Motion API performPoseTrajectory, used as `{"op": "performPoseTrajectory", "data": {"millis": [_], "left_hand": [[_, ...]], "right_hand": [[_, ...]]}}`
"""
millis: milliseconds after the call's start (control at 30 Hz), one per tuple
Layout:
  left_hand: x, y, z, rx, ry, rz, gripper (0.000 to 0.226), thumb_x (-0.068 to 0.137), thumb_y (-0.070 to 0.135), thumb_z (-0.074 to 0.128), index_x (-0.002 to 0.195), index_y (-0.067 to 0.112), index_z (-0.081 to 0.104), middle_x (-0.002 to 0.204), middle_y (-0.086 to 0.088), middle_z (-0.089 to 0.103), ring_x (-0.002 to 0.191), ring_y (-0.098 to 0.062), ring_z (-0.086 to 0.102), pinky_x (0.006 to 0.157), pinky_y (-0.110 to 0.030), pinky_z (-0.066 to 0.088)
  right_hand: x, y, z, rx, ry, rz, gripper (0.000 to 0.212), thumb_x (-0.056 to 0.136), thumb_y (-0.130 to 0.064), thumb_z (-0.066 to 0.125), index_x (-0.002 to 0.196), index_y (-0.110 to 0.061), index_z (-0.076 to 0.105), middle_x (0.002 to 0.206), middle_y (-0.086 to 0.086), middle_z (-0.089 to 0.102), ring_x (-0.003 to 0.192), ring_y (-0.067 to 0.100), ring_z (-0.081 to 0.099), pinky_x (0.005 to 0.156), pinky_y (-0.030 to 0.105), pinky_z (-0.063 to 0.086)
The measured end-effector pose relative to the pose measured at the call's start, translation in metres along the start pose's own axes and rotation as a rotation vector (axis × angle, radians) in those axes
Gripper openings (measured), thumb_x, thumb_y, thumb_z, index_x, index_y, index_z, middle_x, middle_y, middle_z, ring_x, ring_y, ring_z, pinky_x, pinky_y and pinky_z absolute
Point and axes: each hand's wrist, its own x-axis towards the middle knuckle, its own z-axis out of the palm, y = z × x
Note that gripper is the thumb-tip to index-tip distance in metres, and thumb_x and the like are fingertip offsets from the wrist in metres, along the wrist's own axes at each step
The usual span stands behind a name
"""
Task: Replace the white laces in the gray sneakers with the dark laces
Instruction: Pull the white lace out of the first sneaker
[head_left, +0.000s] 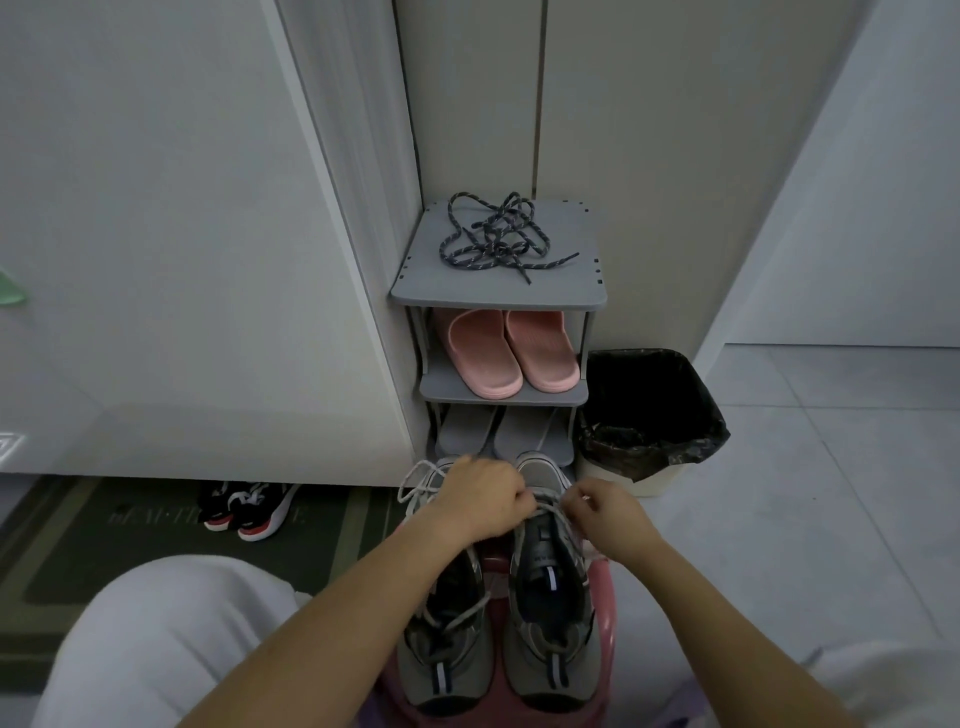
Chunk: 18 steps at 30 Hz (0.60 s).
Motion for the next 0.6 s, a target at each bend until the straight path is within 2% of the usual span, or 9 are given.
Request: {"op": "performPoseTrajectory", "data": {"millis": [33,100,200,300,433,600], "left_hand": [[-0.002,0.0,0.0,-0.057,-0.018,-0.016,0.036,0.093,0.031,0.044,0.068,0.01,0.06,0.062,-0.003,0.049,0.07,-0.024,0.05,0.07,-0.03,0.039],[-0.006,-0.002,0.002,-0.165,-0.054,-0.029,0.036,0.092,0.032,0.048,0.068,0.008,0.056,0.06,-0.004,0.049,0.068,-0.024,0.053,0.063,-0.031,0.04],[-0.009,-0.001,0.007,-0.296,-0.03,-0.035,0.028,0.091,0.038,0.053,0.097,0.012,0.059,0.094,-0.005,0.062,0.089,-0.022,0.059,0.073,-0.031,0.044],[-0.009,0.001,0.015,-0.377,-0.036,-0.042,0.05,0.082,0.048,0.063,0.119,0.017,0.051,0.113,-0.002,0.056,0.102,-0.02,0.056,0.084,-0.032,0.047],[-0.009,0.0,0.022,-0.412,-0.041,-0.063,0.064,0.076,0.05,0.07,0.125,0.015,0.048,0.119,-0.004,0.056,0.107,-0.021,0.055,0.092,-0.036,0.047],[-0.008,-0.002,0.026,-0.529,-0.052,-0.113,0.066,0.072,0.051,0.074,0.121,0.016,0.049,0.117,-0.003,0.056,0.104,-0.019,0.056,0.091,-0.038,0.048]], "right_hand": [[0.002,0.001,0.001,-0.021,0.011,0.013,0.011,0.093,-0.031,0.052,0.089,-0.022,0.056,0.075,-0.001,0.061,0.069,0.019,0.057,0.066,0.032,0.047],[0.005,0.0,0.004,-0.083,0.032,0.008,0.011,0.09,-0.035,0.057,0.094,-0.026,0.053,0.075,-0.005,0.058,0.072,0.018,0.055,0.065,0.028,0.043],[0.01,-0.009,0.003,-0.127,0.017,-0.017,0.012,0.088,-0.026,0.059,0.079,-0.026,0.052,0.081,-0.005,0.057,0.083,0.019,0.058,0.074,0.029,0.046],[0.015,-0.014,0.003,-0.229,-0.029,-0.026,0.03,0.089,-0.016,0.052,0.065,-0.027,0.041,0.095,0.007,0.06,0.089,0.024,0.058,0.071,0.028,0.04],[0.016,-0.022,0.004,-0.28,-0.039,-0.078,0.012,0.094,-0.016,0.046,0.083,-0.014,0.041,0.107,0.019,0.06,0.1,0.032,0.057,0.074,0.031,0.038],[0.014,-0.038,-0.004,-0.181,0.044,-0.168,0.009,0.096,-0.015,0.044,0.087,-0.012,0.043,0.101,0.019,0.062,0.096,0.033,0.058,0.076,0.034,0.041]]}}
